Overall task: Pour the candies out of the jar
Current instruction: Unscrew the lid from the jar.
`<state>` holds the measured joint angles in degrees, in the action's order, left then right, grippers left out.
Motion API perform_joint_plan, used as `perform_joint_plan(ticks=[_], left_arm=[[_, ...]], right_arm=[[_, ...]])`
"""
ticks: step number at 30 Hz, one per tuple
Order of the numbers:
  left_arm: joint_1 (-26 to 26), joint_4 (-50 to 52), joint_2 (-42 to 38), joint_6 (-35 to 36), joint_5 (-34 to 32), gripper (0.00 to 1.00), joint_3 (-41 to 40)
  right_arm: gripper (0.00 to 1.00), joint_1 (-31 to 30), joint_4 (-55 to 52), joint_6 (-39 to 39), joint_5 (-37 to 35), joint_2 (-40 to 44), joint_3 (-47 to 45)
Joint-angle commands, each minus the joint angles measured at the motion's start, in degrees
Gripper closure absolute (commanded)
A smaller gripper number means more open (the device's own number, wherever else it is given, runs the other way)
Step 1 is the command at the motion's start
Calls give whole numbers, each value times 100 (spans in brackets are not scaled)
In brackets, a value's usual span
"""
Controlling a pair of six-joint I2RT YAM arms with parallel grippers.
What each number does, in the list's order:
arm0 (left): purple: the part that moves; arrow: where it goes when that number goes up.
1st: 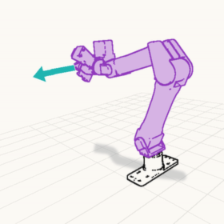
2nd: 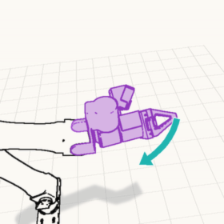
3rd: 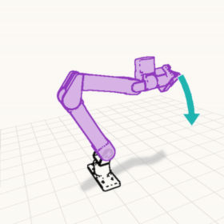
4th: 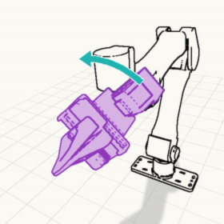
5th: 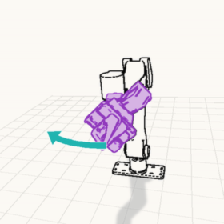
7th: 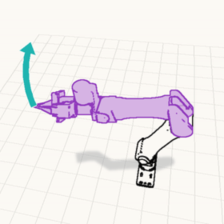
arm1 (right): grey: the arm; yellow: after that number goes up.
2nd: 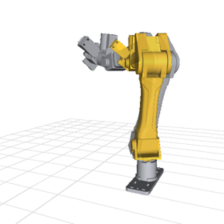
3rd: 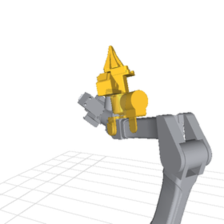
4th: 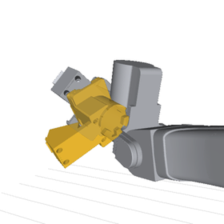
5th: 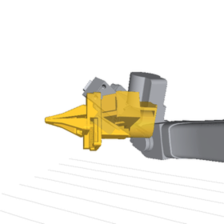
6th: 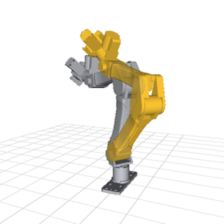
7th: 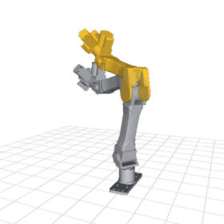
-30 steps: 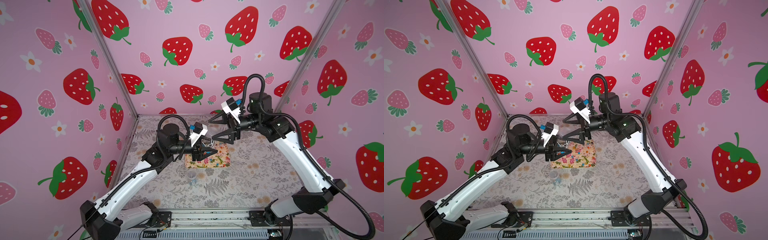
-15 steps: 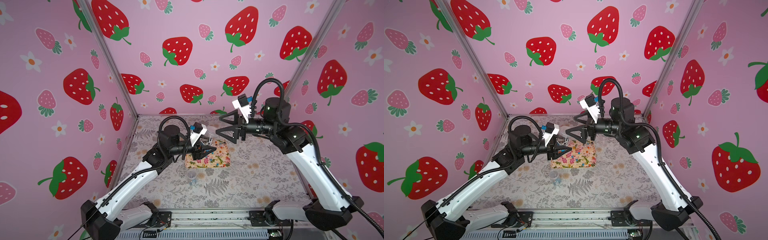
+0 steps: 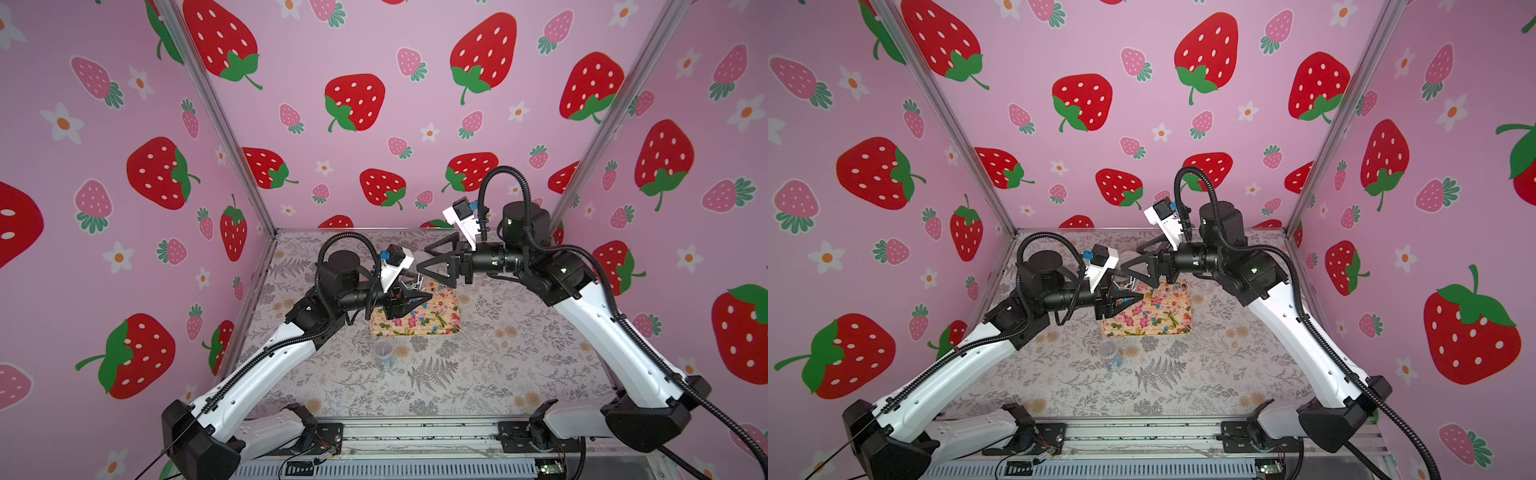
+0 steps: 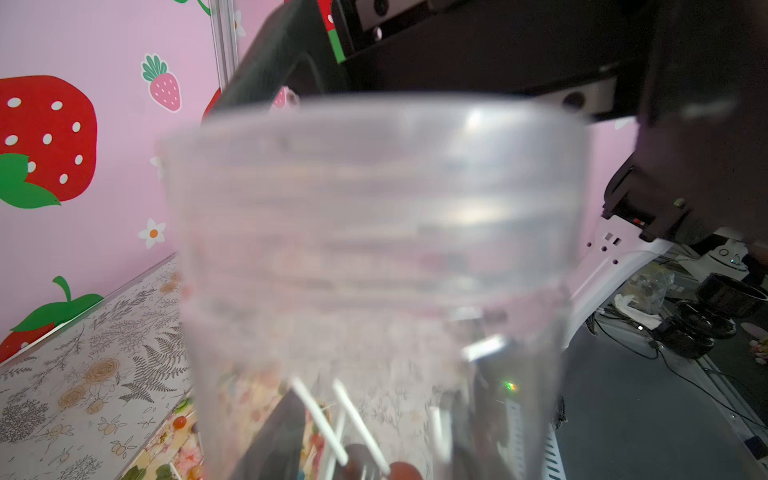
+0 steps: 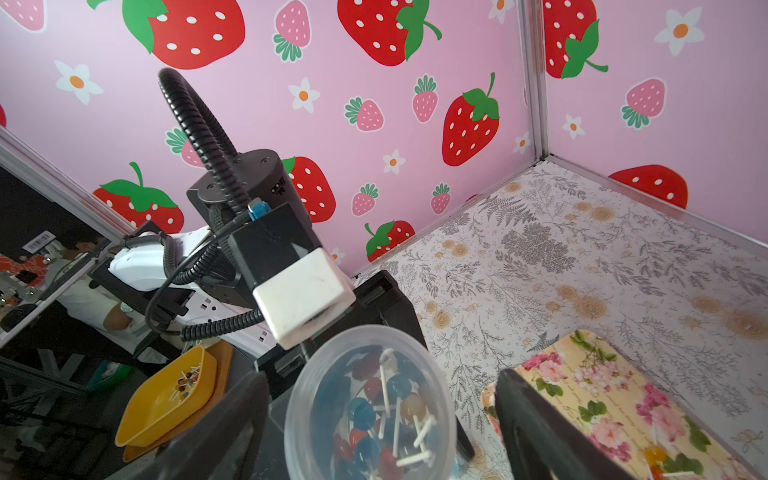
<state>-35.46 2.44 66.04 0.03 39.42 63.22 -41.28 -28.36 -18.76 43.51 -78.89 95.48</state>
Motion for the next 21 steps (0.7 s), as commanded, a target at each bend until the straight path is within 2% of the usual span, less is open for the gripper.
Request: perform_joint_plan(ticks=[1, 8, 12, 15, 18, 21], left_arm=[[12, -226, -109, 67, 21, 61, -12], [13, -198, -127, 44, 114, 61, 24], [13, -230, -135, -38, 312, 61, 23], [13, -190, -118, -81, 498, 61, 57], [13, -224, -118, -182, 646, 61, 68], [13, -235, -109, -256, 823, 61, 93]], right_arm=[[18, -30, -5, 12, -92, -82, 93], [40, -30, -6, 432, -22, -100, 228], [41, 78, -8, 1131, 435, -164, 435], [40, 137, 284, 2058, 1486, -130, 409], [40, 172, 1014, 2274, 1971, -62, 216], [42, 189, 620, 2618, 2373, -330, 708]])
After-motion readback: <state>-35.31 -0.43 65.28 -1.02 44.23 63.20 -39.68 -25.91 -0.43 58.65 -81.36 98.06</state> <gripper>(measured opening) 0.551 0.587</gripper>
